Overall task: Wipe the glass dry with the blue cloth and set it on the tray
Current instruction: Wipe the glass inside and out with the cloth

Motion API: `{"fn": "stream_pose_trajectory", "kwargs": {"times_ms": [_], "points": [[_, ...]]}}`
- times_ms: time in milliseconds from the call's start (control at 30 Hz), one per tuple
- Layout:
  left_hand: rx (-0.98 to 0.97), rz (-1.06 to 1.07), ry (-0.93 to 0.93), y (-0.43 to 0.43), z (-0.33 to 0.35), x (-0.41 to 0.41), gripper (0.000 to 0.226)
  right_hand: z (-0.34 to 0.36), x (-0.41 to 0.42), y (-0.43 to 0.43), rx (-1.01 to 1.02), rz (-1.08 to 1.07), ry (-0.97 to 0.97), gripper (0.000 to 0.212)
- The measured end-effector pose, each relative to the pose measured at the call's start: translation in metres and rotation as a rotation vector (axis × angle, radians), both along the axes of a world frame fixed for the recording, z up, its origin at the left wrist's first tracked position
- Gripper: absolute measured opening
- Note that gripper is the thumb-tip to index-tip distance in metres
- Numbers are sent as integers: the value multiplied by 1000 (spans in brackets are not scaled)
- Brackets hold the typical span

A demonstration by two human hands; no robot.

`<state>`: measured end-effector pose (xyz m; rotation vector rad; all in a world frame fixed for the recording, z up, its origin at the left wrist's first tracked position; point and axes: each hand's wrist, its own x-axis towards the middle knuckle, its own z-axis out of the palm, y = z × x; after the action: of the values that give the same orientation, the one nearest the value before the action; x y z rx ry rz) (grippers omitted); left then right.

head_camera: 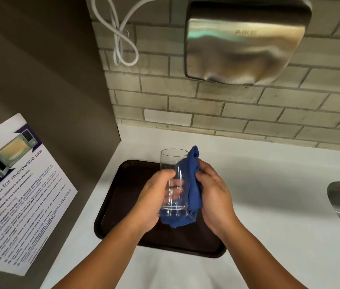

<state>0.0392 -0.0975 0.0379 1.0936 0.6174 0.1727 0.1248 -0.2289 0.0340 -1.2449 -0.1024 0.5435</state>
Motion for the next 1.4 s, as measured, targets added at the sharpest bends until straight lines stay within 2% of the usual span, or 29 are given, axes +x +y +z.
{"fn": "stream_pose_trajectory", "kwargs": {"times_ms": [100,167,233,300,367,500,600,700,767,833,900,933,1000,1067,1200,1267,1367,1400], "points": [[84,-51,3,0,6,1,67,-6,1,0,84,14,115,35],[123,-97,-12,3,8,-1,54,-8,5,-3,142,51,198,33],[67,-150,-25,7,11,-5,49,-2,10,-5,209,94,265,30],[-4,-240,-44,10,12,-9,66,4,16,-6,259,157,341,37],[-57,-323,-78,10,15,-10,67,9,19,-7,249,228,407,45],[-97,-408,-80,13,14,-8,74,8,20,-12,238,392,463,34],[-103,-385,-90,15,14,-7,73,7,16,-13,251,387,416,41],[-48,-250,-85,17,10,-4,61,7,8,-16,285,200,275,39],[-15,-169,-85,14,9,-1,47,12,-5,-17,244,119,98,34],[-6,-78,-86,9,7,3,45,16,-27,-18,89,82,-201,38],[-47,5,-78,5,6,6,42,10,-47,-20,-114,63,-589,48],[-85,22,-77,5,6,6,37,5,-54,-21,-209,71,-792,51],[-173,-13,-112,7,2,5,44,-4,-59,-25,-324,121,-1112,54],[-147,-24,-88,6,3,2,39,-1,-51,-26,-346,156,-1169,54],[-119,2,-60,-1,7,2,51,16,-27,-27,-419,113,-1110,55],[-147,19,-53,0,7,2,56,16,-27,-28,-445,129,-1227,55],[-148,9,-27,5,6,0,66,8,-34,-34,-536,179,-1517,54],[-137,10,-8,6,6,-1,69,6,-33,-35,-555,190,-1540,54]]}}
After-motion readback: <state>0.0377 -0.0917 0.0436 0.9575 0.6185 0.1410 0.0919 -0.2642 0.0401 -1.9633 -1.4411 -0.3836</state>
